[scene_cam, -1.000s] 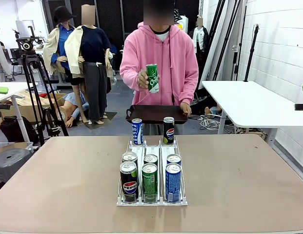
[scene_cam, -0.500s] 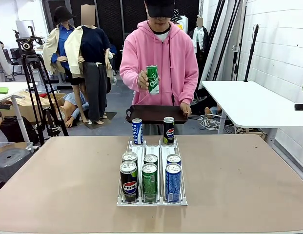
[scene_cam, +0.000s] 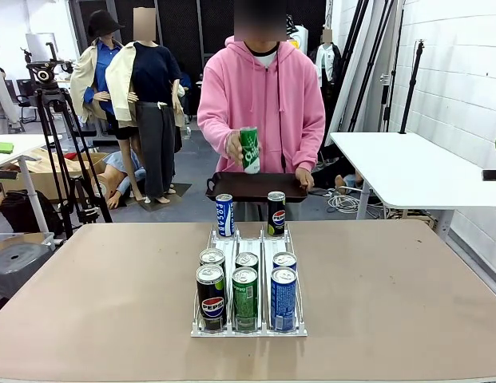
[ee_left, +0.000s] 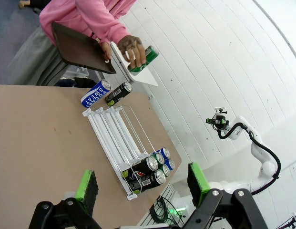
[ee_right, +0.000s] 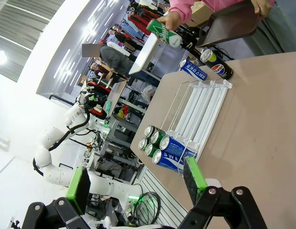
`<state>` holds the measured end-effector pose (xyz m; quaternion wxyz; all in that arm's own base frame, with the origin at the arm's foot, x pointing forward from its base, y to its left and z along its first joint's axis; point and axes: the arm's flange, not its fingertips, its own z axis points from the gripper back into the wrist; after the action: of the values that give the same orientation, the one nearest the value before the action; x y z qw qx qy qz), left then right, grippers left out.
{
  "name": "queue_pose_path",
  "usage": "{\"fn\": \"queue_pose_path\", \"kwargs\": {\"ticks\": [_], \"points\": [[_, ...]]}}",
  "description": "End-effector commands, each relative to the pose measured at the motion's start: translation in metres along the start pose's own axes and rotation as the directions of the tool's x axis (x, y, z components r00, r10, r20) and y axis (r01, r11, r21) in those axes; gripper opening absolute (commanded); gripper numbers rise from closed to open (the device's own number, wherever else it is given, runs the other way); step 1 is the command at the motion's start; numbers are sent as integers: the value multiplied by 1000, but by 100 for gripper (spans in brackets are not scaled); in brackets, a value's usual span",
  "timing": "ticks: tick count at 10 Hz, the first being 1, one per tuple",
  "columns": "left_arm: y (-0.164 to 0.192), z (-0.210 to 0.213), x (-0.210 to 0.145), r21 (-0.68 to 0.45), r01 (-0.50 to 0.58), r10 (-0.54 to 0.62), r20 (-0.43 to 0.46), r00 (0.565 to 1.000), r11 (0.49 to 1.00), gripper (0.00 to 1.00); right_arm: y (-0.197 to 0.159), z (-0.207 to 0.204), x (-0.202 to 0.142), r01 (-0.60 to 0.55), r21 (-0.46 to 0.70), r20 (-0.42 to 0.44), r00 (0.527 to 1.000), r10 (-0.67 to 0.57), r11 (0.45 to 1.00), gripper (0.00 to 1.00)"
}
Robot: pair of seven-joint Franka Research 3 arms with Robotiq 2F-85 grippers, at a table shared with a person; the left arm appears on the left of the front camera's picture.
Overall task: Retrieve and hand over the desired beverage to the person.
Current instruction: Pick up a can of the same type that the person held from the Automatic Can Dispenser.
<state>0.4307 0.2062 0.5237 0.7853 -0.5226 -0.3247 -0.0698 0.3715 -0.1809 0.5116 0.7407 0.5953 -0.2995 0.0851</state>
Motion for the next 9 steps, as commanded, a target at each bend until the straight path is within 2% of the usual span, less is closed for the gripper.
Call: {"fn": "queue_pose_path", "kwargs": {"ticks": [1,9], "points": [[-1,1,0,-1,2,-2,8,1000,1000,100,-1,0,0,-3,13,-1,1000,3,1000,100],[-1,1,0,-1,2,-2,8,1000,1000,100,-1,0,0,-3,13,-1,1000,3,1000,100]]}}
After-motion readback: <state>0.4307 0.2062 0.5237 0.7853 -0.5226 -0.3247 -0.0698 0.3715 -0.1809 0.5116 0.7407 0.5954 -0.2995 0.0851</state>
